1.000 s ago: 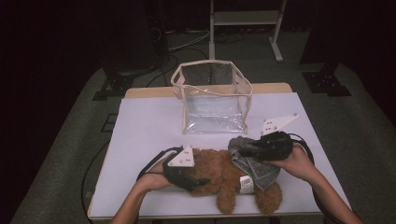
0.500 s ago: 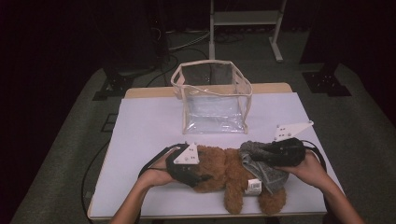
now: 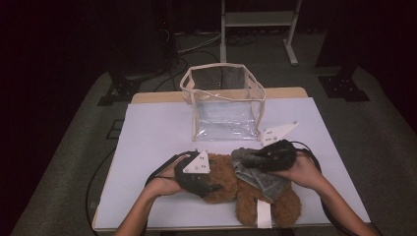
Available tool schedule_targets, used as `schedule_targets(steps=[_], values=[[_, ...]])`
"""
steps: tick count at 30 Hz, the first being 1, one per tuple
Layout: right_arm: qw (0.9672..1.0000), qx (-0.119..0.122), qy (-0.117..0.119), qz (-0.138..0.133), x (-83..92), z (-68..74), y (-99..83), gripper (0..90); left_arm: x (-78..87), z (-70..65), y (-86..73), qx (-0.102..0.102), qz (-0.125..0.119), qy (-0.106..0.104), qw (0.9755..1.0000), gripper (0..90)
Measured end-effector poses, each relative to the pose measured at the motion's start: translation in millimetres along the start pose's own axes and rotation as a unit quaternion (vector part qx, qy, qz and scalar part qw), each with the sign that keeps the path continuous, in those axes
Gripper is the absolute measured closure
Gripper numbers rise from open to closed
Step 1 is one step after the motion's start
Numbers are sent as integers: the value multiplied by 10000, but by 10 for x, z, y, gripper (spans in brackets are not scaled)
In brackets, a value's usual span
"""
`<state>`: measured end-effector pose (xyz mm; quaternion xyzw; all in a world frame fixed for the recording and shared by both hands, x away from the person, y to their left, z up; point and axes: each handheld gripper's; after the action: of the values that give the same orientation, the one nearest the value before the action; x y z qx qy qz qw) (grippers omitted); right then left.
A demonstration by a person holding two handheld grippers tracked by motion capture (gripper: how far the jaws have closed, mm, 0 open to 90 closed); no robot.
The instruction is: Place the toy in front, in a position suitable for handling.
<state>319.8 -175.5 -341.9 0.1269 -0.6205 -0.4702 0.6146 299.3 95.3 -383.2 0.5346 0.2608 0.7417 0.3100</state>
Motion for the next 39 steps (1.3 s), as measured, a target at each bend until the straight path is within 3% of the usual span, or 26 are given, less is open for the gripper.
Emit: schedule_targets(steps=[3, 6, 10, 12, 17, 21, 23, 29, 33, 37, 39], values=[[9995, 243, 78, 159, -139, 72, 55, 754, 10, 16, -9, -30, 56, -6, 10000, 295], [9996, 225, 36, 146, -85, 49, 29, 753, 18, 10, -24, 34, 3, -7, 10000, 300], [9998, -24, -184, -15, 128, -61, -66, 753, 26, 17, -37, 31, -8, -19, 10000, 298], [9988, -272, -381, -107, 299, -214, -181, 753, 31, 17, -44, 84, -31, -39, 10000, 276], [9979, -559, -284, -173, 350, -321, -378, 754, 45, 65, -87, 353, -309, -135, 9988, 174], [9972, -685, -114, -263, 331, -301, -494, 756, 26, 106, -162, 684, -301, -260, 9969, 39], [9972, -689, -87, -272, 330, -293, -520, 757, -7, 117, -190, 776, -330, -324, 9959, 20], [9967, -755, 23, -290, 337, -254, -617, 758, -158, 136, -121, 485, -373, -457, 9971, 0], [9967, -760, 28, -290, 336, -254, -625, 757, -244, 134, -57, 233, -124, -484, 9985, 0], [9963, -772, -41, -367, 319, -287, -581, 756, -137, 169, -7, 94, 114, -230, 9996, 310], [9961, -779, -37, -409, 311, -317, -529, 755, -78, 200, 8, -37, 264, 6, 9996, 336]])
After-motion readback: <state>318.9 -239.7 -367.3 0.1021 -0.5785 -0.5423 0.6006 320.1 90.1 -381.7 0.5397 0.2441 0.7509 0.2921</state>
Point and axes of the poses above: each handheld gripper's, and its own axes: x roughly backward along the jaws, y roughly out of its top, z roughly to its left, and after that the axes turned 10 degrees about -x, right-handed
